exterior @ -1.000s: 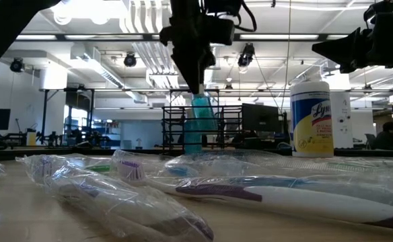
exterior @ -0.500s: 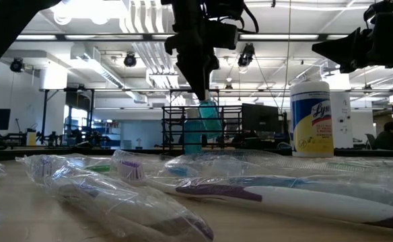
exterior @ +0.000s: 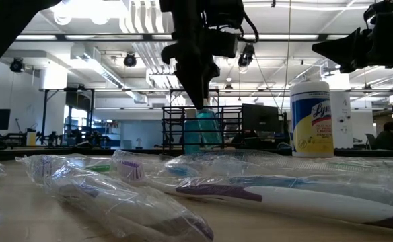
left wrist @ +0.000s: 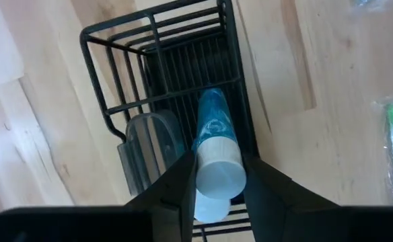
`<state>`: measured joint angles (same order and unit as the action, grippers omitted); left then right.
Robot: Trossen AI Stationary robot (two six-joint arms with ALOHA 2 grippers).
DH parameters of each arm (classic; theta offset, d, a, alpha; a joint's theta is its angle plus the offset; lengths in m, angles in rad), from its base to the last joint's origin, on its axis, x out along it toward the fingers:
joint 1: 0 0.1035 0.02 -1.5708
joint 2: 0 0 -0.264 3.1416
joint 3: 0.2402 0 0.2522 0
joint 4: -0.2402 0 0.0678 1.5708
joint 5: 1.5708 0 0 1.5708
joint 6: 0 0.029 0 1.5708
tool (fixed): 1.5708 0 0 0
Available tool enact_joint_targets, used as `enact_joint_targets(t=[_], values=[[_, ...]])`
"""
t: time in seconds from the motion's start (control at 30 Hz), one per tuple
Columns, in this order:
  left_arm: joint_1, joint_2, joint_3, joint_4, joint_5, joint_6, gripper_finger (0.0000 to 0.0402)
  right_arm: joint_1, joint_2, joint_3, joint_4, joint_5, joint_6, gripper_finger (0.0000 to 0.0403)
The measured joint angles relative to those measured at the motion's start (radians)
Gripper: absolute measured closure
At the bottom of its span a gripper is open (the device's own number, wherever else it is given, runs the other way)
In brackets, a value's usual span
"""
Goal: Pick & Place toothbrushing station
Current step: Put the mouthwash into the wire organizer
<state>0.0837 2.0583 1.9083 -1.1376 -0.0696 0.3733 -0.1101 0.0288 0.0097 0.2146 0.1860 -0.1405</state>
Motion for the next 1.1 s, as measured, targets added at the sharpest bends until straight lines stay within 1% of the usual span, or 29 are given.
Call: enact_joint_targets(t=[0.63, 0.87, 1.1], values=[[0.001, 0.0, 0.0, 0.017, 0.008, 0.01, 0.0301, 0.0, 0.0, 0.0, 0.0, 0.0, -0.01, 0.0394], [0.002, 0.037, 0.0, 0.016, 0.008, 0.026, 0.0301, 0.0, 0.0, 0.0, -0.001, 0.0, -0.021, 0.0394], [0.001, 0.041, 0.001, 0.014, 0.007, 0.037, 0.0299, 0.0, 0.001, 0.0, -0.001, 0.0, -0.021, 0.0394]])
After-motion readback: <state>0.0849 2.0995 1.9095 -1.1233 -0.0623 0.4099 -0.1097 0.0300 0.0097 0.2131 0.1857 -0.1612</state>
